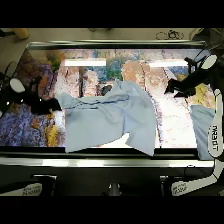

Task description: Fold the shirts.

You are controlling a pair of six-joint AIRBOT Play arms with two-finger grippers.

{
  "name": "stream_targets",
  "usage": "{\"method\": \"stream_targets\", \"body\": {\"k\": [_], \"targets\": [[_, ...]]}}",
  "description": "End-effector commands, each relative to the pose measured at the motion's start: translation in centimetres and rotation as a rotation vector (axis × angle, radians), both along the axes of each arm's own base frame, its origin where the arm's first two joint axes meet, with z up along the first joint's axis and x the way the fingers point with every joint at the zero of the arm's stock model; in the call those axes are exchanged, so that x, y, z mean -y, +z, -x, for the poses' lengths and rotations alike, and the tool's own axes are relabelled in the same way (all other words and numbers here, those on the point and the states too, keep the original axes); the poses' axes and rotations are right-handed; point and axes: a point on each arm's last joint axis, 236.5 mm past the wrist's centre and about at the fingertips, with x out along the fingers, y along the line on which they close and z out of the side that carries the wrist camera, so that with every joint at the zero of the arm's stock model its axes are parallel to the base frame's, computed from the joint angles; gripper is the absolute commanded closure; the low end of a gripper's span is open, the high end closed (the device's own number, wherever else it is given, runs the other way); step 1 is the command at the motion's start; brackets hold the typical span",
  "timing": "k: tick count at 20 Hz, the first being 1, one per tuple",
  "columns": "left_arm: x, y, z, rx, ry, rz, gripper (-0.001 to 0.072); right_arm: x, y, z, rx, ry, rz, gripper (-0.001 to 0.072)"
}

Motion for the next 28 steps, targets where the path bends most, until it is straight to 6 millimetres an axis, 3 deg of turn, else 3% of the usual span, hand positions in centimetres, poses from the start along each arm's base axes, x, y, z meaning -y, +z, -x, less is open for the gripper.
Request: {"method": "stream_targets", "body": {"k": [1, 2, 4, 6, 14, 15, 16, 17, 21, 25, 26, 27, 28], "targets": [[1.6, -4.0, 10.1, -0.128, 0.038, 0.088, 0.0099, -1.1, -4.0, 5.2, -0.198, 0.067, -0.042, 0.0227], [2.6, -5.4, 12.5, -0.140, 0.066, 0.129, 0.0099, -1.4, -4.9, 6.1, -0.226, 0.079, -0.058, 0.0227], [4.6, -7.0, 14.6, -0.127, 0.117, 0.213, 0.0099, -1.5, -6.1, 7.1, -0.260, 0.079, -0.063, 0.0227], [5.6, -7.9, 14.9, -0.119, 0.161, 0.265, 0.0099, -1.6, -6.5, 7.5, -0.270, 0.081, -0.064, 0.0226], [6.4, -10.5, 14.6, -0.151, 0.161, 0.241, 0.0107, -2.3, -8.2, 8.5, -0.292, 0.090, -0.093, 0.0176], [6.3, -10.7, 14.3, -0.151, 0.190, 0.236, 0.0297, -2.5, -8.8, 9.0, -0.303, 0.093, -0.101, 0.0155], [6.2, -10.7, 14.0, -0.141, 0.200, 0.234, 0.0595, -2.6, -9.4, 9.4, -0.311, 0.097, -0.104, 0.0152], [6.2, -10.5, 13.5, -0.122, 0.197, 0.233, 0.0680, -2.8, -9.9, 9.6, -0.310, 0.096, -0.114, 0.0152], [6.2, -8.3, 10.9, -0.033, 0.181, 0.241, 0.0682, -4.2, -11.5, 9.6, -0.277, 0.075, -0.171, 0.0152], [6.3, -5.4, 8.8, 0.067, 0.165, 0.253, 0.0682, -5.3, -12.4, 7.5, -0.191, 0.007, -0.211, 0.0165], [6.3, -4.7, 8.5, 0.090, 0.161, 0.255, 0.0682, -6.0, -12.7, 7.6, -0.198, 0.017, -0.223, 0.0191], [6.3, -4.2, 8.1, 0.110, 0.159, 0.257, 0.0682, -6.7, -12.9, 8.1, -0.214, 0.045, -0.223, 0.0309], [6.3, -3.5, 7.6, 0.132, 0.155, 0.258, 0.0682, -7.4, -13.0, 8.3, -0.215, 0.073, -0.218, 0.0561]]}}
